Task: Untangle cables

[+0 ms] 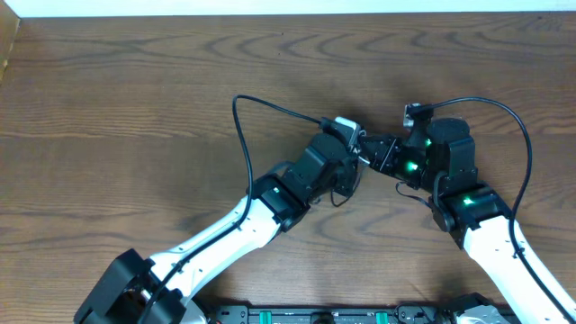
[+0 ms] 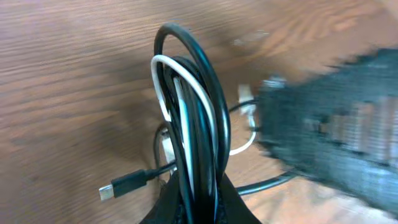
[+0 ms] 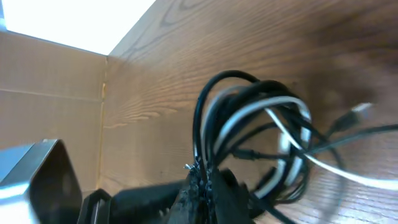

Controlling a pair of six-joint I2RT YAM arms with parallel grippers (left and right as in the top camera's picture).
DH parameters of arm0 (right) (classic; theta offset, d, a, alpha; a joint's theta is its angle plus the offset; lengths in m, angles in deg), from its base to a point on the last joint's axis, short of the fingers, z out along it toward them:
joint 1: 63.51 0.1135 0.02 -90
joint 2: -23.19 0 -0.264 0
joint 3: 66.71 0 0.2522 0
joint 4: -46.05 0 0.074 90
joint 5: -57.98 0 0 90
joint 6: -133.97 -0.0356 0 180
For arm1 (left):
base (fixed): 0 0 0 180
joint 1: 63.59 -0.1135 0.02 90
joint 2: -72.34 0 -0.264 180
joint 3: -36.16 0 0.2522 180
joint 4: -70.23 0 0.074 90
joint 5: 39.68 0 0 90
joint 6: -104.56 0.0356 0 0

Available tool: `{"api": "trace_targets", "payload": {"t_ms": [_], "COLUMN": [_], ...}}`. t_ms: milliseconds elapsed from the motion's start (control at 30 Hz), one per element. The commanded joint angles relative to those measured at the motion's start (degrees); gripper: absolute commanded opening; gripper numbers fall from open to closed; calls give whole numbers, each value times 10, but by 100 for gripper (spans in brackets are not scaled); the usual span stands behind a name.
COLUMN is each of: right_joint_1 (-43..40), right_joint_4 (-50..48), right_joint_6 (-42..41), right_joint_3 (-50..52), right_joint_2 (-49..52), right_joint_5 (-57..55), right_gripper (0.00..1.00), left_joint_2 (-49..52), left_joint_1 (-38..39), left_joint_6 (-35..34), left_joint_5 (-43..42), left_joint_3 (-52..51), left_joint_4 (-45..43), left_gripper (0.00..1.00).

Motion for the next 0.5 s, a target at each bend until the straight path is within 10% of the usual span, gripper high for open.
{"api": "trace_targets", "payload": {"t_ms": [0,367,467], "right_joint_1": [-17,-103,-101], "right_joint_4": [18,92,76], "right_joint_6": [11,112,129], "right_joint_3": [-14,-14,-14], "right_joint_2": [0,0,0], "right_joint_5": [-21,-54,6], "right_gripper": [1,2,48], "left_joint_2": [2,-60,-58], "left_joint_1": [-8,-46,-46], "left_joint_6": [2,22,116], "left_joint_5": [48,22,-66], "left_joint_3": [-2,-2,-2], "left_joint_4": [2,47,59], "left_gripper": [8,8,8]}}
